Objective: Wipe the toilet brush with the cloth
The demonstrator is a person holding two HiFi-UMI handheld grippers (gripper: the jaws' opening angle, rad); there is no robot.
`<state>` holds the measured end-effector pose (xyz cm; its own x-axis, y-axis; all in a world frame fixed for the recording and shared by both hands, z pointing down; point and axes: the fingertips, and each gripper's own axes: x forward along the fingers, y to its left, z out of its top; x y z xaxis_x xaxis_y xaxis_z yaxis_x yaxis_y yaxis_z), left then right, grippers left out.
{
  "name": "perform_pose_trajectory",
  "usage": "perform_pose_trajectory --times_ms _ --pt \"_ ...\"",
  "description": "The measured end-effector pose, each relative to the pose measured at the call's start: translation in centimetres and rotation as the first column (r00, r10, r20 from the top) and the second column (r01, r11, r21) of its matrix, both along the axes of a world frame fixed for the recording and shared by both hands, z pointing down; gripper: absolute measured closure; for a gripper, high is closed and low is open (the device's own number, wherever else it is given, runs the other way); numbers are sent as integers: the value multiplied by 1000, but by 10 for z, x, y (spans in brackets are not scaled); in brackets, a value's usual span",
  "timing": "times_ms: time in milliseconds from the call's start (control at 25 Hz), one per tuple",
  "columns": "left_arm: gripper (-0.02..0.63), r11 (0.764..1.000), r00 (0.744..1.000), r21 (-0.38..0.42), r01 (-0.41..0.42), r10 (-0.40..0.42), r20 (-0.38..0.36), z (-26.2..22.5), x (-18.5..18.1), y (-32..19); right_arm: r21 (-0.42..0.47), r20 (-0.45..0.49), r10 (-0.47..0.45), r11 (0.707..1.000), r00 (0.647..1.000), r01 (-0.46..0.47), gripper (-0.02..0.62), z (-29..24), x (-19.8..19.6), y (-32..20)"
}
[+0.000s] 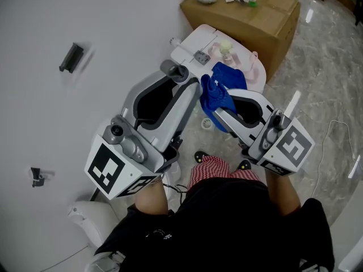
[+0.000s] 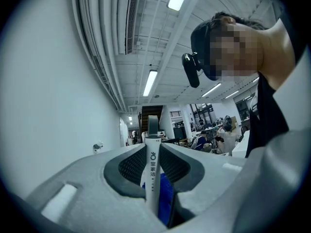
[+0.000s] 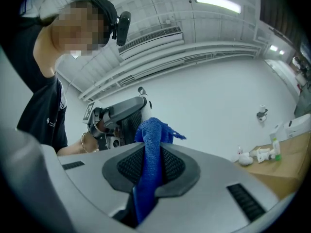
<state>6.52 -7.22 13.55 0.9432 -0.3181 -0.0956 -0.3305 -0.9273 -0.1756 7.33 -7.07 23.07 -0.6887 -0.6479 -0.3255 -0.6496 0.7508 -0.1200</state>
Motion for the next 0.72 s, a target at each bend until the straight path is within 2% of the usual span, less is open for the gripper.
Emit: perform_pose_trajectory --times_ms 400,520,720 --pt "517 1000 1000 10 -5 5 -5 0 -3 2 -59 44 -14 998 999 17 531 21 -4 -5" --pt "517 1000 1000 18 -6 6 -4 -1 -7 4 -95 -12 8 995 1000 -9 531 39 -9 -9" --pt "517 1000 1000 28 -11 11 -9 -3 -15 4 -138 -25 1 990 1000 -5 531 56 -19 -13"
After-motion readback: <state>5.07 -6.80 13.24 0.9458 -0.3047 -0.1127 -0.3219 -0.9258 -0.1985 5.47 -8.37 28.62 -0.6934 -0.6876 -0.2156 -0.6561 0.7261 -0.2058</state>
